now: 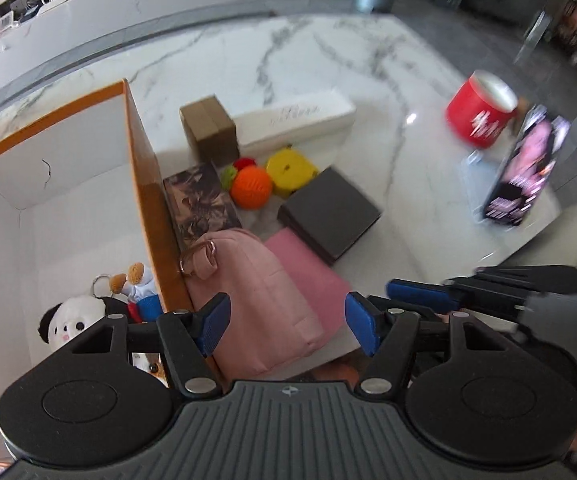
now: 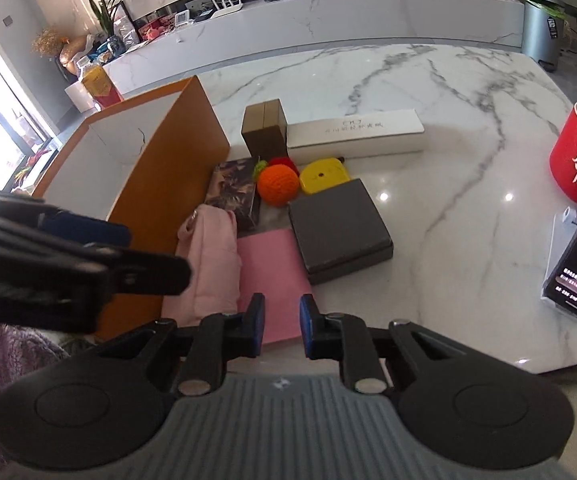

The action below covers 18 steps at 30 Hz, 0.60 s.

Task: Organize objects
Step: 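Move the left tool to the pink bag and grasp its strap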

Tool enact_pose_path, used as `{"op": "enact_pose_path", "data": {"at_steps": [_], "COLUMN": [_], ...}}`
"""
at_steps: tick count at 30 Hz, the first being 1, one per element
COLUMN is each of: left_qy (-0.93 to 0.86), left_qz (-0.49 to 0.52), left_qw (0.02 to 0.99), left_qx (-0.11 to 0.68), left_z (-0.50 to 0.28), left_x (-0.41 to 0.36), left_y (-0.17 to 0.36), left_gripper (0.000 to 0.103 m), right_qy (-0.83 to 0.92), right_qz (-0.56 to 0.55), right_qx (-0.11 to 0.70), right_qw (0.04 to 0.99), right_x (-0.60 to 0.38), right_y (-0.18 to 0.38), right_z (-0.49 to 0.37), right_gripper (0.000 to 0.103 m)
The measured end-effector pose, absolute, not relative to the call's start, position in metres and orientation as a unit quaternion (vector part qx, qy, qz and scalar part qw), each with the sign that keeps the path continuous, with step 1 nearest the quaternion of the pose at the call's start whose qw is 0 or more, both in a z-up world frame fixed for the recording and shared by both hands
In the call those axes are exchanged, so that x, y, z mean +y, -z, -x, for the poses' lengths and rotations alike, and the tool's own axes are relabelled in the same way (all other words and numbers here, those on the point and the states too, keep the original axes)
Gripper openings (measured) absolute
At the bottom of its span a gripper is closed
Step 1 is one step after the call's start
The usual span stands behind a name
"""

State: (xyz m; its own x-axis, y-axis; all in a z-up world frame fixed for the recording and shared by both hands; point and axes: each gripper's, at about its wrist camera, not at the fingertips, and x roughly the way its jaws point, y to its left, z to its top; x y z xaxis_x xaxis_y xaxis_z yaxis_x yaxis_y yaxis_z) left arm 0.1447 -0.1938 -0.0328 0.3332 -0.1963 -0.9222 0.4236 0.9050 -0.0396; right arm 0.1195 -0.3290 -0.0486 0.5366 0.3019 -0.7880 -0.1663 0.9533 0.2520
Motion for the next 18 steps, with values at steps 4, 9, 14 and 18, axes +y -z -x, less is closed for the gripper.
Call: {"op": "enact_pose_path", "data": {"at_steps": [4,9,14,18], "left_qy": [0.167,0.141,0.123,0.114], "left_qz": [-0.118,-0.129,-0.159,-0.2], "left_qw": [0.798,0.795,0.793,0.793], "left_qx": [0.567,0.576,0.576,0.564], "left_z": [-0.155,-0.165,-0.169,-0.167], "left_x": [-0.204,-0.213,-0.223,-0.228], "left_y": [0.052,0.064,0.07,0.075], "left_gripper": [0.075,0.076,0.078,0.068], "right_qy": [-0.147,-0.166,-0.19,-0.202], "right_qz": [-0.062,-0.033,-0.02,-0.009], "right_qx": [0.467,0.469,0.466,0.463], "right_qw": [0.87,0.867,0.864,0.863], "right_x": [-0.329,-0.323,-0.319,-0.316], "right_y": [0.063,0.076,0.081,0.083], "right_z": [-0.122,-0.124,-0.125,-0.125], "right_gripper": [0.02,0.025,0.025,0.031]}}
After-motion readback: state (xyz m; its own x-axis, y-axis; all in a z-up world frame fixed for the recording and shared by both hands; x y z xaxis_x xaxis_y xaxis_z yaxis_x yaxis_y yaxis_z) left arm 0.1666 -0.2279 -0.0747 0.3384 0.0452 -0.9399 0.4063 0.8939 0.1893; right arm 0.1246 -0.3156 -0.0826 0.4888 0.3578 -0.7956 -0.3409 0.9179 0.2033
